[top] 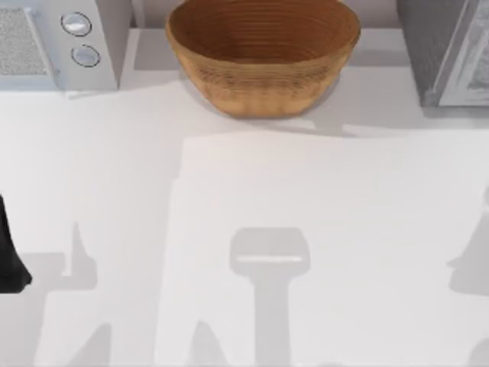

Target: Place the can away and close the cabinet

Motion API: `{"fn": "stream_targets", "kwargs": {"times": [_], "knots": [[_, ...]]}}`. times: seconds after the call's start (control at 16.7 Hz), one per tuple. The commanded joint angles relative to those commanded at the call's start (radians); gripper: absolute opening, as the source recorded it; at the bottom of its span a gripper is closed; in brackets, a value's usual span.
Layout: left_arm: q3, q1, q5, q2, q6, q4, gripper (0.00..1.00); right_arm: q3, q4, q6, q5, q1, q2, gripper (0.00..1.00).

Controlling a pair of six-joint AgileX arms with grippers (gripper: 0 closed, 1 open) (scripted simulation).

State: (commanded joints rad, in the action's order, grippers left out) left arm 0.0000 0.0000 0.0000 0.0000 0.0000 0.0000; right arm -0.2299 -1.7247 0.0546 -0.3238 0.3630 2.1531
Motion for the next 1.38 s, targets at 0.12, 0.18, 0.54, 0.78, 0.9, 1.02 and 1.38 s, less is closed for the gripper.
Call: {"fn": "stream_targets", "kwargs": {"times": [0.12,0.18,0.54,0.78,0.9,1.02,1.38], "knots": [[0.000,0.000,0.000,0.000,0.000,0.000,1.00,-0.002,-0.020,0.001,-0.004,0.004,0.026,1.00],[0.000,0.000,0.000,0.000,0.000,0.000,1.00,-0.002,-0.020,0.001,-0.004,0.004,0.026,1.00],[0.000,0.000,0.000,0.000,0.000,0.000,1.00,-0.035,0.006,-0.002,0.010,-0.010,0.032,1.00],[0.000,0.000,0.000,0.000,0.000,0.000,1.00,-0.155,0.090,-0.010,0.047,-0.046,0.065,1.00],[0.000,0.000,0.000,0.000,0.000,0.000,1.00,-0.208,0.128,-0.013,0.063,-0.063,0.080,1.00],[0.000,0.000,0.000,0.000,0.000,0.000,1.00,-0.234,0.146,-0.015,0.071,-0.071,0.087,1.00],[0.000,0.000,0.000,0.000,0.000,0.000,1.00,-0.234,0.147,-0.015,0.071,-0.071,0.087,0.77]]}}
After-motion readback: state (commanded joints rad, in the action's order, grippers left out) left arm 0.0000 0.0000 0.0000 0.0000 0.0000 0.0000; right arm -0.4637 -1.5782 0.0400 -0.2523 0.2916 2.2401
